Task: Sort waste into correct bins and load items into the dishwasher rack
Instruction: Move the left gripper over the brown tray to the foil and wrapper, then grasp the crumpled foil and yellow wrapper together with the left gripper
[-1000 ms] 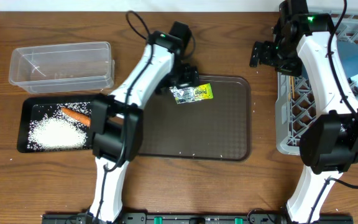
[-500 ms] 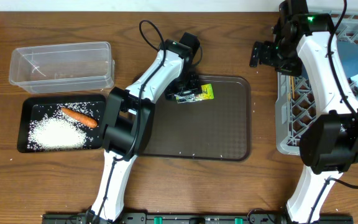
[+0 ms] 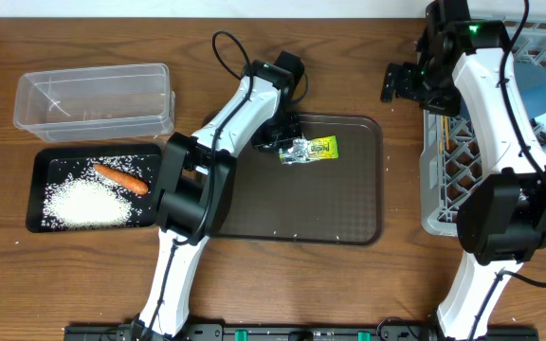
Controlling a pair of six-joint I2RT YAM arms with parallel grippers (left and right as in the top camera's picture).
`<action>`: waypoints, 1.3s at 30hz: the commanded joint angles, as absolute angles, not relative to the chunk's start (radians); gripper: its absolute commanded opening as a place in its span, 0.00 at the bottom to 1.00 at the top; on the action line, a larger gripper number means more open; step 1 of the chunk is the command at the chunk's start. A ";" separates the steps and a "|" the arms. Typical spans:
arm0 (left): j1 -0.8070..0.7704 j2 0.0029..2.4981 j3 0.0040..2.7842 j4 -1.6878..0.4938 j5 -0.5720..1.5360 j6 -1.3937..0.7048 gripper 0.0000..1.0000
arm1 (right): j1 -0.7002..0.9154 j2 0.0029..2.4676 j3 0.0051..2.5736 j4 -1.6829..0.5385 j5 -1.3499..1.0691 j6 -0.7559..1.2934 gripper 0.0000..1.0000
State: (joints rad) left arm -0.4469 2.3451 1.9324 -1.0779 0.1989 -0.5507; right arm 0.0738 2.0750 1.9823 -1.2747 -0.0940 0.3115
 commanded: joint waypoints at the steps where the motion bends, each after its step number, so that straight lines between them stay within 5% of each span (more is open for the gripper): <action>1: -0.445 2.332 1.934 -1.095 0.189 -0.552 0.10 | 0.075 2.076 1.994 -1.275 -0.094 0.328 0.99; 19: -0.445 2.238 1.934 -1.121 0.201 -0.556 0.06 | 0.076 2.076 1.994 -1.275 -0.094 0.328 0.99; 22: -0.445 2.215 1.934 -1.134 0.201 -0.578 0.17 | 0.076 2.076 1.994 -1.275 -0.094 0.328 0.99; 26: -0.445 2.221 1.934 -1.133 0.199 -0.607 0.56 | 0.076 2.076 1.994 -1.275 -0.094 0.328 0.99; 39: -0.450 2.252 1.860 -0.980 0.164 -0.607 0.59 | 0.078 2.076 1.994 -1.275 -0.094 0.328 0.99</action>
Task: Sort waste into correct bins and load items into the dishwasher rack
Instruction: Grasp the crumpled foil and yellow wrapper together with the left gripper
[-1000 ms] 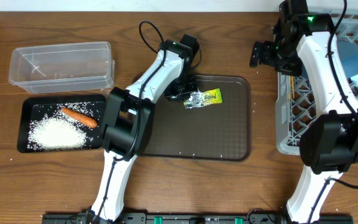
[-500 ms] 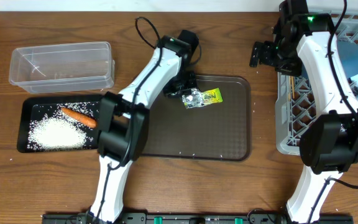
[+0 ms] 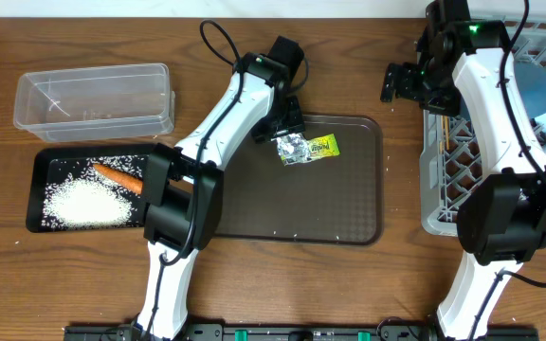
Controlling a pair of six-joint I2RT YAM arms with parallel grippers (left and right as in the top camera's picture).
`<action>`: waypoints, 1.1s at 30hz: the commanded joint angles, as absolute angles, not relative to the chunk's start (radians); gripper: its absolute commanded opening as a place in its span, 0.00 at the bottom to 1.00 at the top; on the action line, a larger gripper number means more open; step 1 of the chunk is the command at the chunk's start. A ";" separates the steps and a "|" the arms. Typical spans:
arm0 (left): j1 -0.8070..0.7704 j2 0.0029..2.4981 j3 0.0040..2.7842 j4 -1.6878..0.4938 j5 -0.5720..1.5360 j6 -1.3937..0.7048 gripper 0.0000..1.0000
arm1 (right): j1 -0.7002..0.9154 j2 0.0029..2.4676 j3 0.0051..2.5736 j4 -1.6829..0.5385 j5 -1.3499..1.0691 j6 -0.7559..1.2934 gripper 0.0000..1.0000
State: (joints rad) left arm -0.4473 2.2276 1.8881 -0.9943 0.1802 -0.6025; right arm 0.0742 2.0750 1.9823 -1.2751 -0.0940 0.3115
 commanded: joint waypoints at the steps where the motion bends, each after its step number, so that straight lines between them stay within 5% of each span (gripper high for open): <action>1: -0.450 2.252 1.850 -0.965 0.163 -0.607 0.59 | 0.080 2.076 1.994 -1.275 -0.094 0.328 0.99; 20: -0.450 2.252 1.733 -0.790 0.163 -0.603 0.52 | 0.082 2.076 1.994 -1.275 -0.094 0.328 0.99; 29: -0.450 2.252 1.722 -0.780 0.164 -0.604 0.27 | 0.082 2.076 1.994 -1.275 -0.094 0.328 0.99; 33: -0.450 2.252 1.723 -0.784 0.176 -0.604 0.07 | 0.082 2.076 1.994 -1.275 -0.094 0.328 0.99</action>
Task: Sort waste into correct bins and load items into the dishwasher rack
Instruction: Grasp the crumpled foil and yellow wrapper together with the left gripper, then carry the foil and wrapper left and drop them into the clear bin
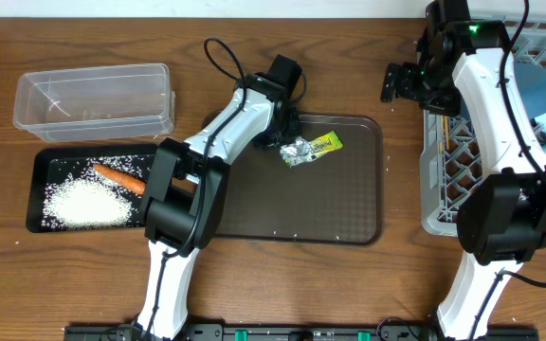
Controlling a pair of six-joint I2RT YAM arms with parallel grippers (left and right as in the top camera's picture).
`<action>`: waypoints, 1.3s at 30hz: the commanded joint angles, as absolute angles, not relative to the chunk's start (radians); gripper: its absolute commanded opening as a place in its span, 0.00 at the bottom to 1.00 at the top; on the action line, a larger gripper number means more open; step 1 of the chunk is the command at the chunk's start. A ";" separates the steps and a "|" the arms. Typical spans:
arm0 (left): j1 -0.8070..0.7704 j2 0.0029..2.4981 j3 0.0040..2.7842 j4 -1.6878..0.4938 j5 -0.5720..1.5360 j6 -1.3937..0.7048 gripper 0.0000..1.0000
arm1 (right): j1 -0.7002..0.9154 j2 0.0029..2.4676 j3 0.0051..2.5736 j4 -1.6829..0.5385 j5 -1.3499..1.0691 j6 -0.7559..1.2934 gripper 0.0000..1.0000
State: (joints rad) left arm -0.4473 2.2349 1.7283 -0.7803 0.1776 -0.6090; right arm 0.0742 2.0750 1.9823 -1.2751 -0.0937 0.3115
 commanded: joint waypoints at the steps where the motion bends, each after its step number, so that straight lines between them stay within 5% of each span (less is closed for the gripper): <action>1: -0.450 2.251 1.723 -0.787 0.179 -0.604 0.06 | 0.082 2.076 1.994 -1.275 -0.094 0.328 0.99; 25: -0.400 1.925 1.723 -0.847 0.135 -0.577 0.06 | 0.084 2.076 1.994 -1.275 -0.094 0.328 0.99; 39: 0.069 1.906 1.723 -0.813 0.133 -0.751 0.06 | 0.086 2.076 1.994 -1.275 -0.094 0.328 0.99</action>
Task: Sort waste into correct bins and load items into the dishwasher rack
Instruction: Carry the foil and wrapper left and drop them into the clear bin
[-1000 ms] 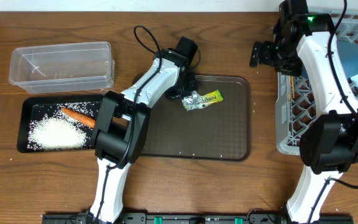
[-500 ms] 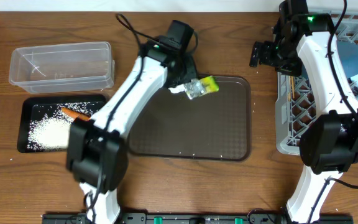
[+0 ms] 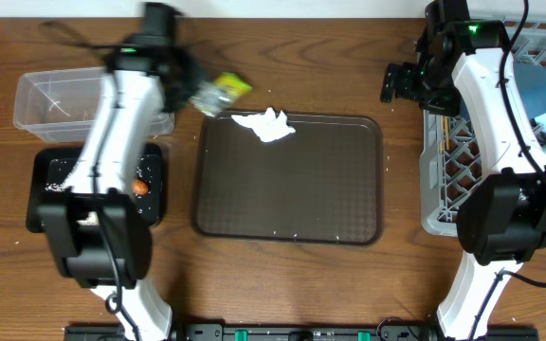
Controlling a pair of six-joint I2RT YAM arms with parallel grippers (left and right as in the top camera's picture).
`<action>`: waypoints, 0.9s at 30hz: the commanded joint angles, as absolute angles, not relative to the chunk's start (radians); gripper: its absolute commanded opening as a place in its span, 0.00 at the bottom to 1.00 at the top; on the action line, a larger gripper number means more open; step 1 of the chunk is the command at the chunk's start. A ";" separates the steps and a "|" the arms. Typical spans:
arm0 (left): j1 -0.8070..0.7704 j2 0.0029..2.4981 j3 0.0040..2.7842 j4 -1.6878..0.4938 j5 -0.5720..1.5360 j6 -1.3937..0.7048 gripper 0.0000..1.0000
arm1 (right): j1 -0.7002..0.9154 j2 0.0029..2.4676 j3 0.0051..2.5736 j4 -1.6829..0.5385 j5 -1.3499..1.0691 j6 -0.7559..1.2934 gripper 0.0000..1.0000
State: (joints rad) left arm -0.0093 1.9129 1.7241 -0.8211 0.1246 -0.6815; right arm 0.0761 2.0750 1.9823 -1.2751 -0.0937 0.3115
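My left gripper [image 3: 204, 94] is shut on a yellow-green wrapper [image 3: 227, 87], held in the air between the clear plastic bin [image 3: 50, 99] and the brown tray [image 3: 287, 189]; the arm looks blurred. A crumpled white tissue [image 3: 266, 125] lies at the tray's far edge. The black tray [image 3: 41, 189] with rice and a carrot [image 3: 140, 187] is mostly hidden under my left arm. At the back right, my right gripper [image 3: 389, 82] hangs open beside the dishwasher rack [image 3: 463, 161], holding nothing.
A blue dish [image 3: 538, 90] and other pale items sit in the rack at the right edge. A few rice grains lie scattered on the brown tray. Bare wooden table surrounds the trays.
My left gripper was at the wrapper on the tray's far edge; now it holds the wrapper up, left of the tray near the clear bin. A white tissue shows where the wrapper lay.
The left gripper stayed at the wrapper on the brown tray's far edge through three moments, shifting slightly while the wrapper turned a little. Now the wrapper is off the tray in that gripper, and a tissue is uncovered. The right arm never moved.
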 commanded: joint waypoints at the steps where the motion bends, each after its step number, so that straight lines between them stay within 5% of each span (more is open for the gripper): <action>1: 0.108 1.906 1.723 -0.801 0.169 -0.750 0.06 | 0.086 2.076 1.994 -1.275 -0.094 0.328 0.99; 18: 0.412 1.908 1.722 -0.799 0.189 -0.764 0.07 | 0.086 2.076 1.994 -1.276 -0.094 0.328 0.99; 22: 0.414 1.908 1.722 -0.800 0.190 -0.764 0.45 | 0.086 2.076 1.994 -1.275 -0.094 0.328 0.99; 27: 0.414 1.908 1.722 -0.841 0.190 -0.763 0.59 | 0.086 2.076 1.994 -1.275 -0.094 0.328 0.99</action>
State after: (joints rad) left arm 0.4133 1.9129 1.7241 -0.8230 0.2028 -0.7620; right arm 0.0761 2.0750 1.9823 -1.2751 -0.0940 0.3115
